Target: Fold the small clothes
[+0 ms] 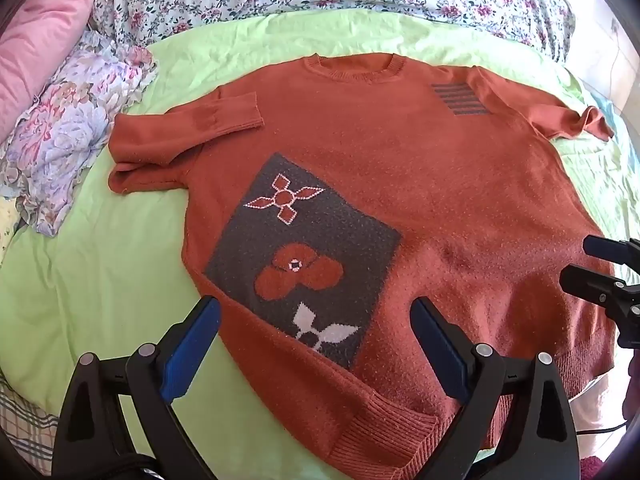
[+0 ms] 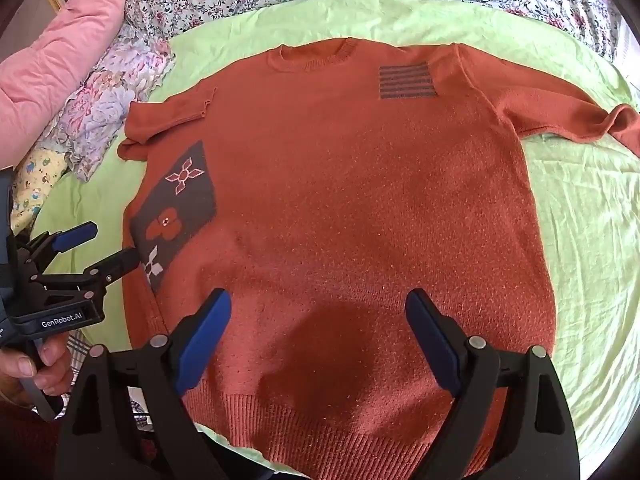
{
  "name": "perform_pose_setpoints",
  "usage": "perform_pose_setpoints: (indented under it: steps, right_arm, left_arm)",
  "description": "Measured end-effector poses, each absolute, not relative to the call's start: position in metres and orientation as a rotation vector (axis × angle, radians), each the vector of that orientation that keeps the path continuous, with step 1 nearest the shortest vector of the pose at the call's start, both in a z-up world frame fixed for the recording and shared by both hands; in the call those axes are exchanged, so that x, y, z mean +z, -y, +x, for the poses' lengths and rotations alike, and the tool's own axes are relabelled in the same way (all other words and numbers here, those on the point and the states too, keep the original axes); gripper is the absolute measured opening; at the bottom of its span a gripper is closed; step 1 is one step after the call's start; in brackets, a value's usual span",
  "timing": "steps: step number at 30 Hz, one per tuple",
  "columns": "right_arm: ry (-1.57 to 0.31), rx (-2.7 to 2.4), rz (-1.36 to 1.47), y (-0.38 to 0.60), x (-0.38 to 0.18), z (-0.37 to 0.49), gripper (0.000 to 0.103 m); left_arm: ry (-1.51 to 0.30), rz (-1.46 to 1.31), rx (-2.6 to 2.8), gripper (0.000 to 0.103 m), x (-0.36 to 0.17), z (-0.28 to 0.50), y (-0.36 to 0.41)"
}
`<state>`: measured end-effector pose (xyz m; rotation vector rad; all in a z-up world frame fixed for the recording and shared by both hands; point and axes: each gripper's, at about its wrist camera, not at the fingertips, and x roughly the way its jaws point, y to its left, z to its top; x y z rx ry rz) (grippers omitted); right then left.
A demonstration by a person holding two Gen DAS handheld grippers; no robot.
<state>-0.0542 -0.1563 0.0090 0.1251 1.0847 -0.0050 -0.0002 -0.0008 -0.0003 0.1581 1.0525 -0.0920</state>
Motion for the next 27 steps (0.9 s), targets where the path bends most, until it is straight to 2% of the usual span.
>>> perform_pose_setpoints:
  steps: [27]
  right_arm:
    - [-1.086, -0.015, 0.135, 0.1627, 0.0126, -0.0512, 0.089]
  left_arm:
    - [-1.063, 0.154, -0.096, 0.096, -0.0041, 0.0038, 0.0061]
